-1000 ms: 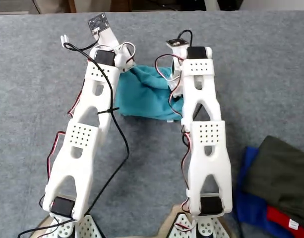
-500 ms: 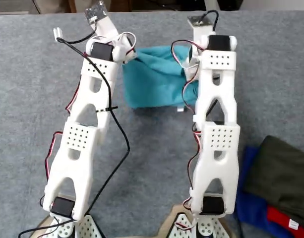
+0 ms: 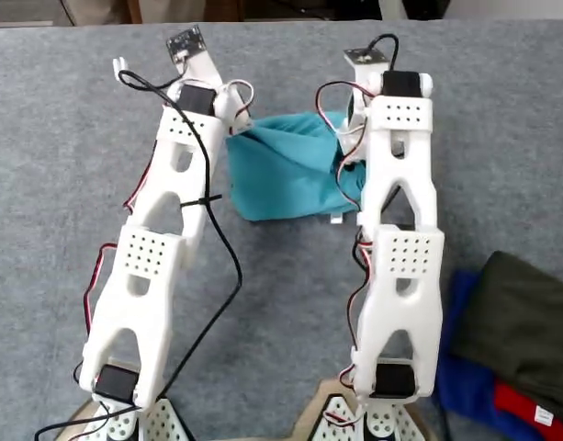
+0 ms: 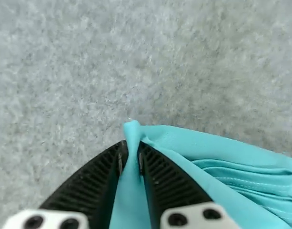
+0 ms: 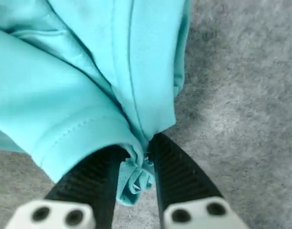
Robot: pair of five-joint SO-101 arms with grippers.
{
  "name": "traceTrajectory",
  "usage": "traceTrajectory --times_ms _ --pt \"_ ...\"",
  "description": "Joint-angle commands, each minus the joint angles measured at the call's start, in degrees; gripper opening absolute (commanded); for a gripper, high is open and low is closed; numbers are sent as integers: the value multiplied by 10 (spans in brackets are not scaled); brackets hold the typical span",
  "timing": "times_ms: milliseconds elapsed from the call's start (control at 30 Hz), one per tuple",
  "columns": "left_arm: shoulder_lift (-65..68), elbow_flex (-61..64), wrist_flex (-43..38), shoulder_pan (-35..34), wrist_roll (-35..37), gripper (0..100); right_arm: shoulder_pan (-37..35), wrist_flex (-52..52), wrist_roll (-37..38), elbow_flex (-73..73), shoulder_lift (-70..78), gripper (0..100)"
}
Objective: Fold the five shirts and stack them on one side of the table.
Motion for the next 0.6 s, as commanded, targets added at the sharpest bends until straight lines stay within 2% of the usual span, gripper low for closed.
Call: traceTrajectory --times_ms 0,200,300,433,567 --pt "-33 -86 46 9 2 18 7 9 -2 34 -109 5" --pt "-106 -123 98 51 4 18 10 8 1 195 -292 5" --pt "-154 -113 101 76 5 18 36 8 11 276 -407 5" --pt "-224 -97 99 129 5 18 103 9 25 395 -566 5" --pt "-271 -89 96 207 4 18 215 9 61 499 -704 5"
